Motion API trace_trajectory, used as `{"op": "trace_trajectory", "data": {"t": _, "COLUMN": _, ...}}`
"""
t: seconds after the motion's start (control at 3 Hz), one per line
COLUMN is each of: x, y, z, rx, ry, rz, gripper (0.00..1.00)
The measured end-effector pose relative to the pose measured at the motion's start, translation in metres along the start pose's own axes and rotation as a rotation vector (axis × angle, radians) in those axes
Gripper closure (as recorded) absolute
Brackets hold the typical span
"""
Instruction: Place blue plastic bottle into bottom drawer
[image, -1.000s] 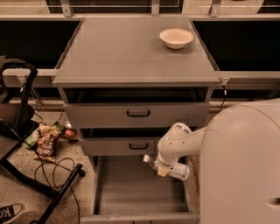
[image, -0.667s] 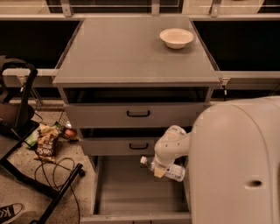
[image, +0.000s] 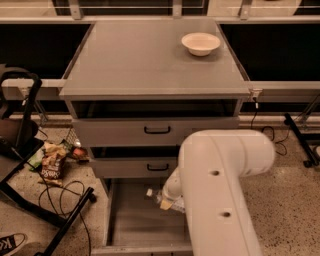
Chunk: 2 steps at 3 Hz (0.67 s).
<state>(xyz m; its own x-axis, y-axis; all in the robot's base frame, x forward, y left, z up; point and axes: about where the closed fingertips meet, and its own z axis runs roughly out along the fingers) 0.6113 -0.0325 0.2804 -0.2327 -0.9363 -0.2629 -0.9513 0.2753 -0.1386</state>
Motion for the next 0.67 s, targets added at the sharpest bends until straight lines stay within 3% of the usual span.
{"op": "trace_trajectory", "data": {"t": 0.67, "x": -0.003, "y": 0.032, "z": 0.123, "rx": -0.048, "ry": -0.022, "rz": -0.063, "gripper": 1.00}}
